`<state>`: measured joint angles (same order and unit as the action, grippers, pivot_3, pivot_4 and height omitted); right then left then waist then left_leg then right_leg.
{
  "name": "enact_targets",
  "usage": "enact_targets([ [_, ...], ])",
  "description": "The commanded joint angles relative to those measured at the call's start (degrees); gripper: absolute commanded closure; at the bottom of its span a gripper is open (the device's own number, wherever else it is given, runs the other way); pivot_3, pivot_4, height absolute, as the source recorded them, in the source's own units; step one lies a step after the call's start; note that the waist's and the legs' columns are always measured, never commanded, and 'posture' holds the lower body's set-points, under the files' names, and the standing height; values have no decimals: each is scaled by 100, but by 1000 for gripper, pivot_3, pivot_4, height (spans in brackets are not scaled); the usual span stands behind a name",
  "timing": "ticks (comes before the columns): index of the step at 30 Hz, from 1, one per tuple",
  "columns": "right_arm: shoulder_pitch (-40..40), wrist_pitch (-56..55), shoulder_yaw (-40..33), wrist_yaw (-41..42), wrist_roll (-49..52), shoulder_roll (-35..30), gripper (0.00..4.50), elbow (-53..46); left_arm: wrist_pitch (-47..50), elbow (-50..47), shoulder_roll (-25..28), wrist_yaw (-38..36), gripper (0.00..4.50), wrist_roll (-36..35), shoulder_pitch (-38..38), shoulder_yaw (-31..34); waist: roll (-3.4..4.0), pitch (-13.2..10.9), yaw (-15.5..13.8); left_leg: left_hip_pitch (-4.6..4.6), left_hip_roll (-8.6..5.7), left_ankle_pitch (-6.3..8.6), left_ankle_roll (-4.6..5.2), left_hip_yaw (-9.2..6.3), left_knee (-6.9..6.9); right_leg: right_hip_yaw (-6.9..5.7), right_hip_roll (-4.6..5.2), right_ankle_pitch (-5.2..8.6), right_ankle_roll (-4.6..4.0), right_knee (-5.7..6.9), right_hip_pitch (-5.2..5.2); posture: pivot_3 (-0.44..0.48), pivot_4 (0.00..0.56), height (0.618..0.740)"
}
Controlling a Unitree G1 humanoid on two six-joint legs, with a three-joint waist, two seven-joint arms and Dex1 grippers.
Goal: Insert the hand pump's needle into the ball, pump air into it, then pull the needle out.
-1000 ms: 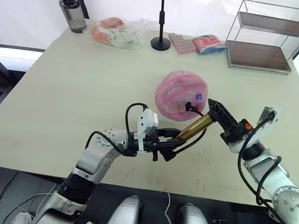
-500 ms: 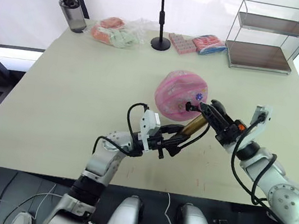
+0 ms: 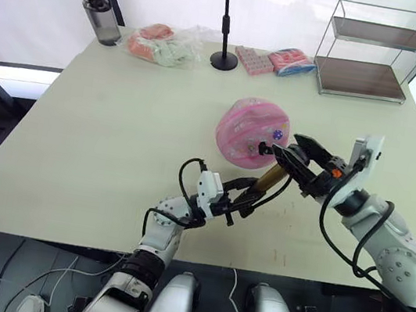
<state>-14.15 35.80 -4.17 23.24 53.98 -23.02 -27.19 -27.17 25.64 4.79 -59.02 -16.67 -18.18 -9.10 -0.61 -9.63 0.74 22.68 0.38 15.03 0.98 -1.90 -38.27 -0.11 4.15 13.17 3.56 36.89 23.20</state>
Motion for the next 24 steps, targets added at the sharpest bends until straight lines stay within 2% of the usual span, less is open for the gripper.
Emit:
enact_targets([
  [1,-59,-69,-78,-30,61,108,0,-193,-260,-9,-114,-92,3479,-192,-115,90,0,0,0,0,0,0,0,0,0,0,0,0,0,0,0,0,150,740],
  [15,-96,141,-301,-253,525,320,0,-146,-300,106,-99,-167,3479,-246,-193,168,0,0,0,0,0,1,2,-2,0,0,0,0,0,0,0,0,150,740],
  [18,-114,143,-314,-288,562,320,802,-123,-293,111,-104,-164,3479,-244,-191,172,0,0,0,0,0,1,2,-1,0,0,0,0,0,0,0,0,150,740],
  [21,-125,134,-321,-312,554,318,2247,-99,-296,120,-112,-180,3479,-245,-180,175,0,0,2,0,0,1,2,-1,0,0,0,0,0,0,0,0,150,740],
  [22,-129,133,-319,-315,555,316,2578,-94,-302,141,-111,-184,3479,-238,-179,177,0,0,2,0,0,1,2,-2,0,0,-1,0,0,0,0,0,150,740],
  [24,-131,126,-305,-300,538,302,2583,-91,-308,174,-108,-184,3479,-230,-180,183,0,0,1,0,0,1,2,-1,0,0,-1,0,0,0,0,0,150,740],
])
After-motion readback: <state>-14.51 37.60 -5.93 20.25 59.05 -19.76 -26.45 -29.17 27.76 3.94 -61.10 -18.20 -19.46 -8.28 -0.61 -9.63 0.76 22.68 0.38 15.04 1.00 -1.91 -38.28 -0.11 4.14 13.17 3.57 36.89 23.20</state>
